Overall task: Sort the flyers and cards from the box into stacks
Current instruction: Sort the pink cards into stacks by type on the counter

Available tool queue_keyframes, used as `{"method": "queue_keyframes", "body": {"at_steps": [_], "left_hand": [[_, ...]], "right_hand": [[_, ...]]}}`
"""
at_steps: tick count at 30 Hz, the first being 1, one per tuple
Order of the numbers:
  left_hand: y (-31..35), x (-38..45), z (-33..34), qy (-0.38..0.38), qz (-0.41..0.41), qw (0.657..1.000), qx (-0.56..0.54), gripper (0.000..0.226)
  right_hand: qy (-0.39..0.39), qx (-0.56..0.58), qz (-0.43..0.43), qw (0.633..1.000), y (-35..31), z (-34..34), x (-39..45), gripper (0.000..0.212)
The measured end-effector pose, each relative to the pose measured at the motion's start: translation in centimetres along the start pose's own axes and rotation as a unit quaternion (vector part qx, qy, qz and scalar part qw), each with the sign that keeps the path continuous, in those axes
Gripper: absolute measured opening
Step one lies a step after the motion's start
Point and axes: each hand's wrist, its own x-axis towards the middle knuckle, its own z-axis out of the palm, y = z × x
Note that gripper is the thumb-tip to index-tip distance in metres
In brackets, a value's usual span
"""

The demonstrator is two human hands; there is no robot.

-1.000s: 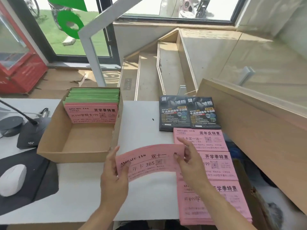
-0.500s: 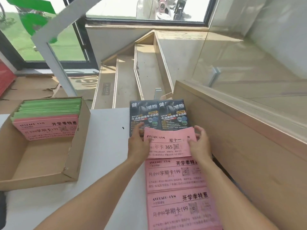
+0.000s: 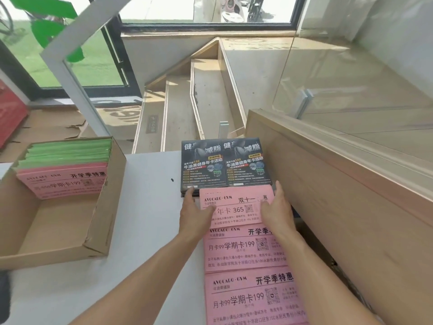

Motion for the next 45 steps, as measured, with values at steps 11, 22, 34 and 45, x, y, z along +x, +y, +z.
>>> {"method": "queue_keyframes", "body": {"at_steps": [11, 22, 34, 45], "left_hand": [[0.4, -1.7, 0.9, -0.052, -0.049, 0.996, -0.044, 0.065], [1.6, -1.8, -0.9, -0.074, -0.027, 0.993, -0.087, 0.066], [1.2, -3.1, -14.0, 0.113, 0.181, 0.968, -0.135, 0.049], [-5.3, 3.4, -34.8, 0.201, 0.187, 0.94, 0.201, 0.045]], "right_hand": [[-0.014, -0.01, 0.012, 1.0, -0.1, 0.1, -0.4, 0.065], [0.011, -0.057, -0.018, 0.998, -0.9, 0.2, -1.3, 0.07], [-0.005, 0.0, -0.229, 0.973, -11.9, 9.0, -7.6, 0.051], [-0.141, -0.06, -0.388, 0.909, -26.7, 22.5, -12.1, 0.057]]}}
